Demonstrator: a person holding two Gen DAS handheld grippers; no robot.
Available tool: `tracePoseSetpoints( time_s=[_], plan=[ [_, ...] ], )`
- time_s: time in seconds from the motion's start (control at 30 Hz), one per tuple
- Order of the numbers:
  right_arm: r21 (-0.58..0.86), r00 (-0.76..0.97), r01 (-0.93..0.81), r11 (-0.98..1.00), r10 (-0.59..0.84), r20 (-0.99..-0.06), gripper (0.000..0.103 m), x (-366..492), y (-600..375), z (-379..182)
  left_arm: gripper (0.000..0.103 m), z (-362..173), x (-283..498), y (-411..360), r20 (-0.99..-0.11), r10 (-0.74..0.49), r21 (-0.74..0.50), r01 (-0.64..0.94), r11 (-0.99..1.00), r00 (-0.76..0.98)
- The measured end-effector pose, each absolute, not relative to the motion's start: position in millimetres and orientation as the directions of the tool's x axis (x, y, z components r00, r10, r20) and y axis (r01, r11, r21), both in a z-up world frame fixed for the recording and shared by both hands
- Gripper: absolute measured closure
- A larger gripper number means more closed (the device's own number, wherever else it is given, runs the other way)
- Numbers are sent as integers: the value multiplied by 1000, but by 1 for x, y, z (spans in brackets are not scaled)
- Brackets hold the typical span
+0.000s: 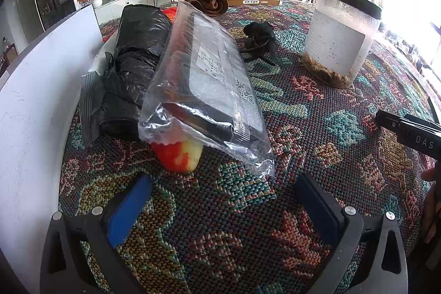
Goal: Organize soft objects
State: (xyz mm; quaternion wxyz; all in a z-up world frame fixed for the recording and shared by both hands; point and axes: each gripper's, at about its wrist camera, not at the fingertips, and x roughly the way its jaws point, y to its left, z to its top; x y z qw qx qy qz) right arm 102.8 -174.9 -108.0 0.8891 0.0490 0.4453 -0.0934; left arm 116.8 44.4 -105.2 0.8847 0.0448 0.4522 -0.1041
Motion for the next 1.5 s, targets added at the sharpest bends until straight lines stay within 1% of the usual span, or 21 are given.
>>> tracePoseSetpoints(
  time_s=[0.7, 0.8, 0.93, 0.97, 1.0, 1.07, 1.1, 1.17, 1.23, 1.3, 1.33, 1.4, 1.47, 1.5],
  plan=[
    [4, 589, 210, 978, -123, -799, 17, 102, -175, -108, 0, -105, 116, 44, -810, -142, -14, 224, 974, 569],
    [5, 591, 210, 978, -123, -798, 17, 103, -175, -108, 0, -103, 112, 45, -824, -142, -16, 227, 974, 549],
    [20, 591, 205, 979, -107, -800, 17, 103, -177, -107, 0, -94, 91, 47, -841, -184, -55, 259, 964, 509],
    [51, 596, 196, 979, -78, -799, 17, 103, -180, -104, 0, -89, 83, 48, -841, -198, -65, 270, 961, 504],
    [124, 616, 163, 979, -2, -788, 17, 100, -183, -99, 0, -82, 76, 49, -837, -206, -67, 279, 958, 506],
    [311, 656, 43, 949, 208, -726, 17, 95, -178, -83, 0, -63, 61, 53, -825, -212, -61, 291, 955, 524],
    [374, 656, -24, 927, 297, -694, 17, 94, -168, -75, 0, -52, 54, 56, -813, -222, -62, 300, 952, 538],
    [435, 619, -144, 889, 424, -661, 17, 102, -137, -63, 0, -27, 43, 64, -786, -229, -53, 306, 951, 575],
    [496, 549, -212, 842, 522, -653, 17, 123, -104, -61, 0, -4, 36, 75, -754, -221, -39, 294, 955, 619],
    [547, 495, -209, 811, 570, -656, 17, 149, -77, -67, 0, 15, 32, 90, -721, -210, -38, 264, 964, 660],
    [556, 477, -188, 809, 570, -669, 18, 164, -69, -71, 0, 23, 31, 99, -707, -207, -49, 246, 968, 677],
    [585, 408, -130, 800, 581, -704, 18, 191, -53, -86, 0, 33, 27, 116, -681, -218, -90, 215, 972, 700],
    [621, 342, -86, 779, 609, -716, 18, 208, -40, -100, 0, 36, 25, 130, -662, -232, -130, 196, 972, 712],
    [614, 360, -82, 785, 598, -716, 16, 211, -37, -100, 0, 36, 24, 135, -658, -234, -143, 187, 972, 716]
  ],
)
